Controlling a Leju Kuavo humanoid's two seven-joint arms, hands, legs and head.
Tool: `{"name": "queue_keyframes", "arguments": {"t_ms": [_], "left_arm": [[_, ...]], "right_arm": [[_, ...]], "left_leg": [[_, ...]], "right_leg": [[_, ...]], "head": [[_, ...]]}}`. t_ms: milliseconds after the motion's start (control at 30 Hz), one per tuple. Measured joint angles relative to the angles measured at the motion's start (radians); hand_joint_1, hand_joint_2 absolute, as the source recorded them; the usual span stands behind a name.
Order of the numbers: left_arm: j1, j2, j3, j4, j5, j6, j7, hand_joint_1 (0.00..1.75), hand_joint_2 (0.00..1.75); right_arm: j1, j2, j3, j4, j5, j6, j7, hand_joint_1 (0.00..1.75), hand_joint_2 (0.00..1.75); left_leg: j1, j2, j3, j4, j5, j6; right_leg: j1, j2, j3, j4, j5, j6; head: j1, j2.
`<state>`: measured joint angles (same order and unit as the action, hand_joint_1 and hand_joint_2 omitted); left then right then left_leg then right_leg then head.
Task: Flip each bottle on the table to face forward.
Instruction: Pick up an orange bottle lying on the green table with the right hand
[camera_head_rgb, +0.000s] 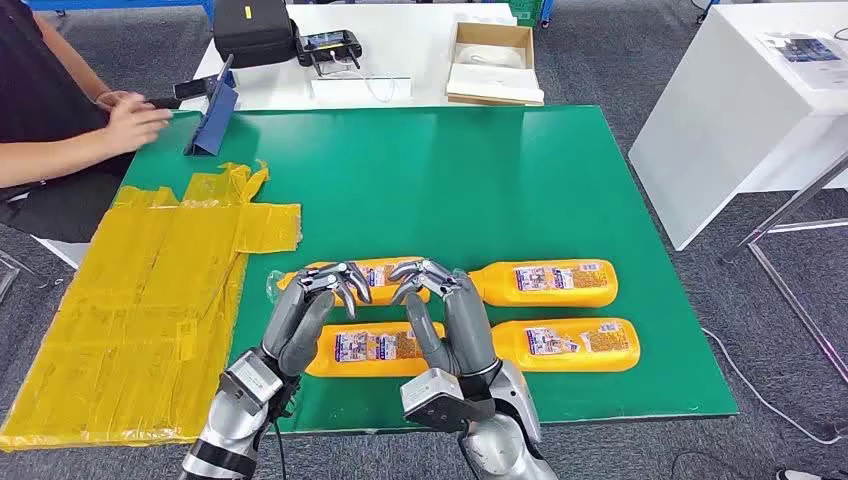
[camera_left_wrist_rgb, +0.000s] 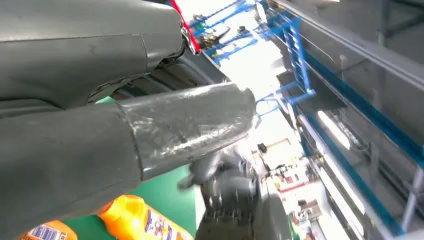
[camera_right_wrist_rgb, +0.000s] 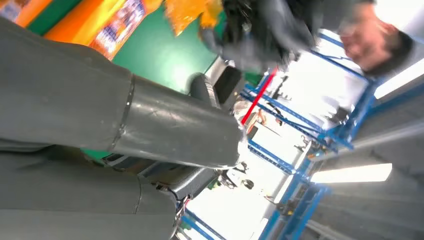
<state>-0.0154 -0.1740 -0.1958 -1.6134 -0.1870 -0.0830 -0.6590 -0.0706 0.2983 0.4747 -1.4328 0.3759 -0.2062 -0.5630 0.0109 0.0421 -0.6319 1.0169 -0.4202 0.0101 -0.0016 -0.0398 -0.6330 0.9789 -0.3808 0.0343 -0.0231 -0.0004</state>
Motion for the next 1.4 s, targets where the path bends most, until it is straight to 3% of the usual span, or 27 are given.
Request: {"name": "queue_keyframes", "arguments": {"t_ms": [100, 133, 167, 200, 233, 267, 300, 333, 467, 833, 967, 1233, 1400], "left_arm": [[0.076, -0.027, 0.044, 0.027, 0.096, 0.014, -0.02, 1.75, 0.0], [0.108, -0.033, 0.063, 0.035, 0.121, 0.013, -0.028, 1.48, 0.0], [0.133, -0.037, 0.077, 0.04, 0.131, 0.01, -0.033, 1.04, 0.0], [0.15, -0.04, 0.088, 0.044, 0.131, 0.009, -0.036, 0.61, 0.0], [0.16, -0.045, 0.097, 0.047, 0.128, 0.011, -0.037, 0.17, 0.0], [0.168, -0.051, 0.104, 0.05, 0.121, 0.017, -0.038, 0.0, 0.0], [0.174, -0.058, 0.111, 0.051, 0.114, 0.028, -0.039, 0.0, 0.0], [0.178, -0.066, 0.117, 0.053, 0.108, 0.045, -0.039, 0.0, 0.0], [0.187, -0.089, 0.138, 0.065, 0.094, 0.102, -0.04, 0.0, 0.0], [0.195, -0.109, 0.157, 0.077, 0.077, 0.196, -0.041, 0.0, 0.0], [0.198, -0.109, 0.157, 0.077, 0.068, 0.225, -0.041, 0.0, 0.0], [0.197, -0.109, 0.16, 0.079, 0.097, 0.224, -0.041, 0.0, 0.0], [0.181, -0.109, 0.16, 0.085, 0.084, 0.216, -0.041, 0.0, 0.0]], "right_arm": [[0.091, -0.019, -0.049, -0.003, -0.215, 0.055, -0.085, 1.75, 0.0], [0.131, -0.03, -0.074, -0.005, -0.295, 0.077, -0.107, 1.75, 0.0], [0.164, -0.04, -0.096, -0.007, -0.335, 0.095, -0.117, 1.75, 0.0], [0.187, -0.046, -0.114, -0.008, -0.344, 0.107, -0.118, 1.42, 0.0], [0.203, -0.05, -0.127, -0.009, -0.335, 0.115, -0.118, 0.99, 0.0], [0.214, -0.051, -0.138, -0.009, -0.317, 0.119, -0.118, 0.55, 0.0], [0.223, -0.051, -0.146, -0.009, -0.305, 0.116, -0.118, 0.11, 0.0], [0.23, -0.051, -0.155, -0.009, -0.295, 0.107, -0.118, 0.0, 0.0], [0.245, -0.049, -0.182, -0.009, -0.277, 0.058, -0.118, 0.0, 0.0], [0.257, -0.046, -0.203, -0.001, -0.242, 0.044, -0.118, 0.0, 0.0], [0.256, -0.046, -0.202, 0.01, -0.219, 0.046, -0.118, 0.0, 1.75], [0.228, -0.046, -0.148, 0.033, -0.079, 0.017, -0.094, 0.0, 1.75], [0.154, -0.047, -0.083, 0.05, 0.011, 0.021, -0.02, 0.0, 1.75]], "left_leg": [[0.0, 0.0, 0.004, 0.0, -0.004, 0.001], [0.0, 0.0, 0.004, 0.0, -0.005, 0.002], [0.0, 0.0, 0.003, 0.0, -0.006, 0.001], [-0.001, 0.0, 0.003, 0.0, -0.006, 0.001], [-0.001, 0.0, 0.003, 0.0, -0.007, 0.001], [-0.001, 0.0, 0.003, 0.0, -0.008, 0.0], [0.0, 0.0, 0.003, 0.0, -0.008, 0.0], [0.0, 0.0, 0.004, 0.0, -0.008, 0.0], [0.0, 0.0, 0.004, 0.0, -0.008, 0.0], [0.0, 0.0, 0.005, 0.0, -0.008, 0.0], [0.0, 0.0, 0.005, 0.0, -0.008, 0.0], [0.0, 0.0, 0.005, 0.0, -0.008, 0.0], [0.0, 0.0, 0.005, 0.0, -0.007, 0.001]], "right_leg": [[0.0, 0.0, 0.004, 0.0, -0.004, 0.001], [0.0, 0.0, 0.005, 0.0, -0.005, 0.002], [-0.001, 0.0, 0.005, 0.0, -0.006, 0.002], [-0.001, 0.0, 0.004, 0.0, -0.006, 0.003], [-0.001, 0.0, 0.004, 0.0, -0.006, 0.003], [-0.001, 0.0, 0.004, 0.0, -0.006, 0.003], [-0.001, 0.0, 0.004, 0.0, -0.006, 0.003], [-0.001, 0.0, 0.004, 0.0, -0.007, 0.003], [0.0, 0.0, 0.005, 0.0, -0.007, 0.003], [0.0, 0.0, 0.005, 0.0, -0.007, 0.003], [0.0, 0.0, 0.005, 0.0, -0.007, 0.003], [0.0, 0.0, 0.005, 0.0, -0.007, 0.003], [0.0, 0.0, 0.005, 0.001, -0.006, 0.003]], "head": [[0.001, 0.0], [0.001, 0.0], [0.001, 0.0], [0.001, 0.0], [0.0, 0.0], [0.0, 0.0], [0.0, 0.0], [0.0, 0.0], [0.0, 0.0], [0.0, 0.0], [0.0, 0.0], [0.0, 0.0], [0.0, 0.0]]}}
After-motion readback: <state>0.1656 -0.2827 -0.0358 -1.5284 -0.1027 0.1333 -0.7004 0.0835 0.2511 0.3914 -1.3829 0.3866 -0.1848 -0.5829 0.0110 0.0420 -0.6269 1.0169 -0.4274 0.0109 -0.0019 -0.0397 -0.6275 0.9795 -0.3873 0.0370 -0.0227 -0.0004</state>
